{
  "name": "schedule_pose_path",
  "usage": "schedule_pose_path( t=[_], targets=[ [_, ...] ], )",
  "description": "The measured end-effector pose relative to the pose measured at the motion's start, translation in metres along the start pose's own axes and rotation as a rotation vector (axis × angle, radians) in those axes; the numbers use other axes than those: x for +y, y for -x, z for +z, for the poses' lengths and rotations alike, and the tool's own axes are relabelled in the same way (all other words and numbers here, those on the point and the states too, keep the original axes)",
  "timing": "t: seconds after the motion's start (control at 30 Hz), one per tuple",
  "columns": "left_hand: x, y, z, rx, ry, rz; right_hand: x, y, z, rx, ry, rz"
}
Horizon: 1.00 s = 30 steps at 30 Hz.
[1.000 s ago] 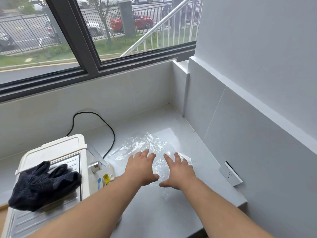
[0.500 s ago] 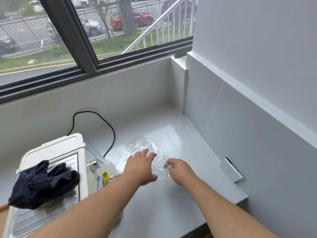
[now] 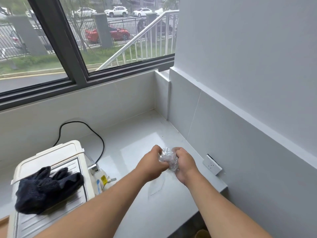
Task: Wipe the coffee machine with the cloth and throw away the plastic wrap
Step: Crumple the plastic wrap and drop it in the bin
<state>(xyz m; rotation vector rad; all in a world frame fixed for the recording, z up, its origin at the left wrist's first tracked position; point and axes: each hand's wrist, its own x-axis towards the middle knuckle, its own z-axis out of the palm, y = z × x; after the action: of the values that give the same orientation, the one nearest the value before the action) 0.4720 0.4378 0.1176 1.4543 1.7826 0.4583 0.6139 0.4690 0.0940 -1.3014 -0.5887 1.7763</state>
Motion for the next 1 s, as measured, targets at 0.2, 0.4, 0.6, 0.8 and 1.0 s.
schedule_pose_path(
  t=[0.2,0.4,0.6,0.8,1.0],
  targets=[
    [0.018,0.03,-0.01,0.067,0.136,0.099,0.001,0.052,0.006,0.119,0.224,-0.026],
    [0.034,0.068,-0.019,0.073,0.275,0.239,0.012,0.098,0.0,-0.189,-0.054,0.16],
    [0.026,0.101,-0.014,0.011,-0.069,0.414,0.001,0.133,0.003,0.144,-0.047,-0.088],
    [0.022,0.129,-0.001,-0.145,-0.199,0.596,0.015,0.165,-0.004,0.222,-0.032,-0.094],
    [0.025,0.136,0.014,-0.111,-0.26,0.653,0.021,0.194,-0.017,0.102,-0.165,-0.089]
  ],
)
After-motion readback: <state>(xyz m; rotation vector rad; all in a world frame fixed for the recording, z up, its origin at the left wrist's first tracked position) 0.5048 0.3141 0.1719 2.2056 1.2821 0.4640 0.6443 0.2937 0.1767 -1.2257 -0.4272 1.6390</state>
